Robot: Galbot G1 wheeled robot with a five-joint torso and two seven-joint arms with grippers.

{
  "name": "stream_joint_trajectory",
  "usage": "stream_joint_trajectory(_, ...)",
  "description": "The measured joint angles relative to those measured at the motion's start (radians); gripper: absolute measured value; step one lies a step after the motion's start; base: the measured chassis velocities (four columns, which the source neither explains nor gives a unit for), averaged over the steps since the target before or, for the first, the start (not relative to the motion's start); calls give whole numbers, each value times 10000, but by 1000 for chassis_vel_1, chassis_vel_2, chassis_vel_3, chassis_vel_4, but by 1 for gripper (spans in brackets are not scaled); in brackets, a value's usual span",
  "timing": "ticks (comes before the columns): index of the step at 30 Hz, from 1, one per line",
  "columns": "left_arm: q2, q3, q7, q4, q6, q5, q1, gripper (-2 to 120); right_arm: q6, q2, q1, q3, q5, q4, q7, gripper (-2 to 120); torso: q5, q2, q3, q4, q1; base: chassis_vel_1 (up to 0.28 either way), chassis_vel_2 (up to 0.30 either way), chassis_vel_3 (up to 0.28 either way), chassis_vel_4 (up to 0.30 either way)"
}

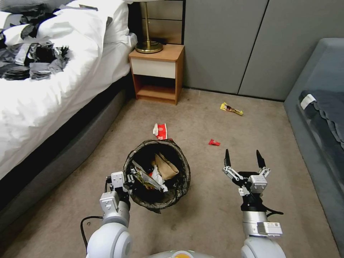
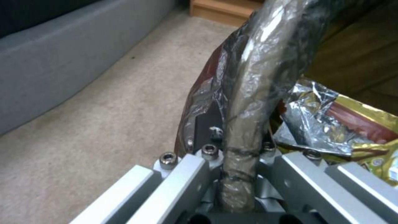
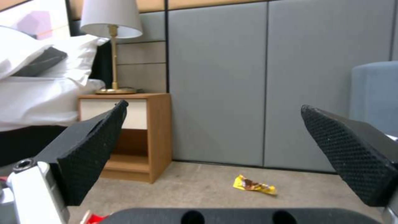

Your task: Pick up the trash bin, then pick up the garbage from the floor and place it into the trash bin.

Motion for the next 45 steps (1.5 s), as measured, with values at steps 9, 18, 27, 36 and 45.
stream_joint_trajectory(9,-17,4,-10,-20,1,0,4,0,-26,-4,-22,17,-14,76,-11,100,1,0,0,-2,0,-83,-73,-74,-83)
stream_joint_trajectory(18,-20,1,-52,-36,-26,-21,0,0,-1,31,-46,24,-44,70,-165,100,0,0,0,3,0,-51,-47,-49,-52)
stream_joint_trajectory(27,-35,6,-58,-62,-26,-27,-1,0,104,25,-60,96,-76,-4,-284,100,0,0,0,0,0,0,0,0,0)
stream_joint_trajectory(36,-45,6,-58,-112,-25,-24,0,0,128,23,-68,92,-78,-17,-319,100,1,0,0,0,-1,-116,102,115,-121)
stream_joint_trajectory(45,-37,-24,-58,-144,-25,-29,11,0,131,20,-64,81,-84,-38,-319,100,0,0,0,0,0,-256,241,244,-245)
